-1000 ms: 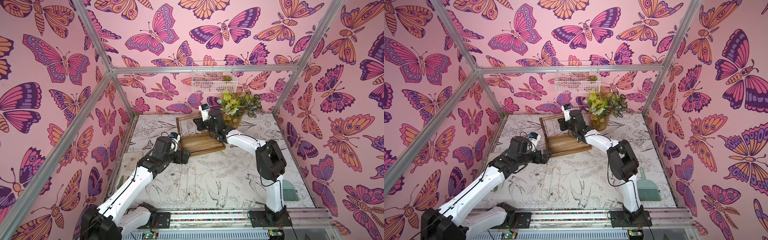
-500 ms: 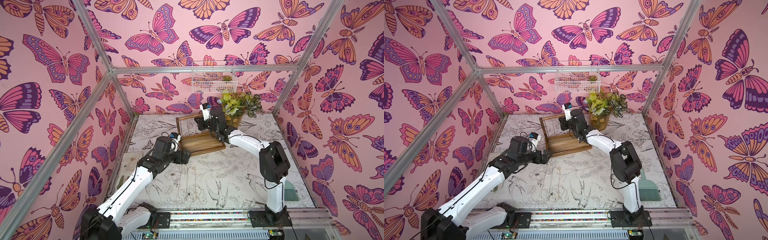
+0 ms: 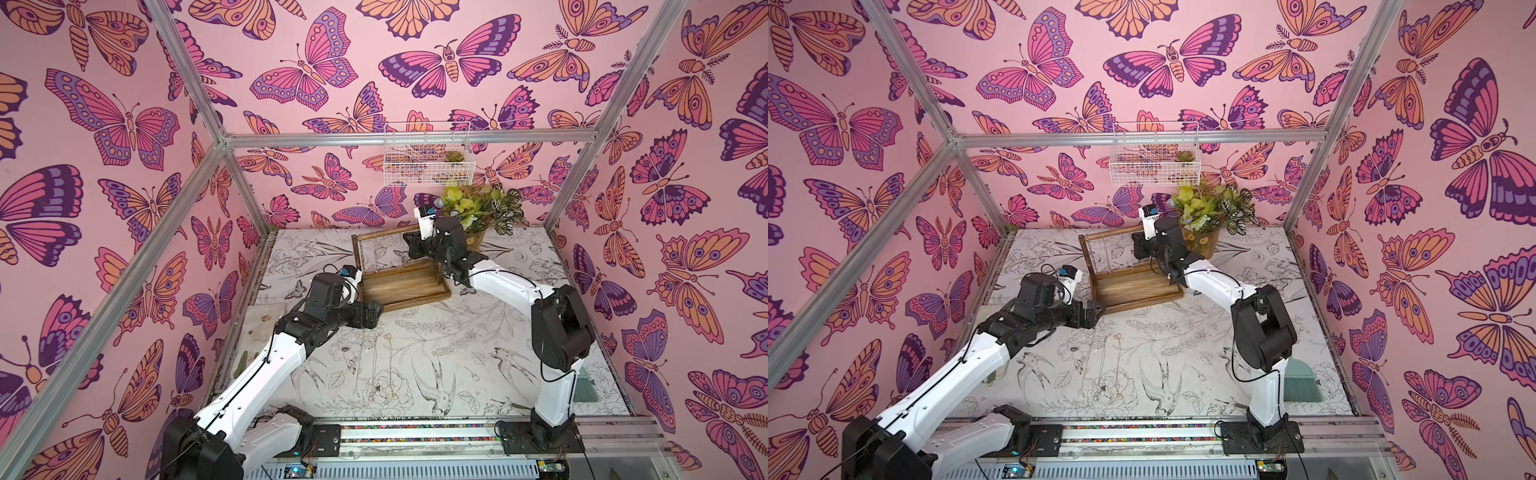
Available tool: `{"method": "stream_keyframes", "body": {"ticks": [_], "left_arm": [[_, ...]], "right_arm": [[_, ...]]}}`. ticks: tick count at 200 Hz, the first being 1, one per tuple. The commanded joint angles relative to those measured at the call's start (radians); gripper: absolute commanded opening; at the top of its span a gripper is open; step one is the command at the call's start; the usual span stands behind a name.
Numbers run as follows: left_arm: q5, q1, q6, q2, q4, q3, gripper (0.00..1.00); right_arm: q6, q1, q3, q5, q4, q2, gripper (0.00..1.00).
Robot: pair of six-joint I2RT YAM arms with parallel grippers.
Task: Take the necklace off the jewelry display stand
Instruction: Take off the necklace from the stand.
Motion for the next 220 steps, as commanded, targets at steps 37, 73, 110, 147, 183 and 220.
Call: {"method": "stream_keyframes", "body": {"ticks": [37, 73, 110, 147, 183, 220], "left_arm": [[0.025, 0.006, -0.006, 0.002, 0.0, -0.024, 1.0], [0.03, 0.005, -0.006, 0.004, 0.004, -0.025, 1.0], [0.033, 0.005, -0.008, 0.006, 0.007, -0.024, 1.0], [0.033, 0.003, -0.01, 0.002, 0.007, -0.024, 1.0], [0.033, 0.001, -0.014, 0.003, 0.009, -0.025, 1.0], [0.033, -0.004, -0.015, 0.012, 0.014, -0.021, 1.0]], "right_arm": [[-0.032, -0.031, -0.031, 0.011, -0.027, -0.069, 0.03], [-0.032, -0.043, -0.041, 0.014, -0.032, -0.084, 0.0], [-0.032, -0.058, -0.042, 0.015, -0.039, -0.088, 0.0], [-0.033, -0.079, -0.047, 0.01, -0.043, -0.094, 0.0], [-0.035, -0.103, -0.059, 0.008, -0.041, -0.107, 0.0], [-0.039, -0.122, -0.07, 0.005, -0.035, -0.123, 0.0]]}}
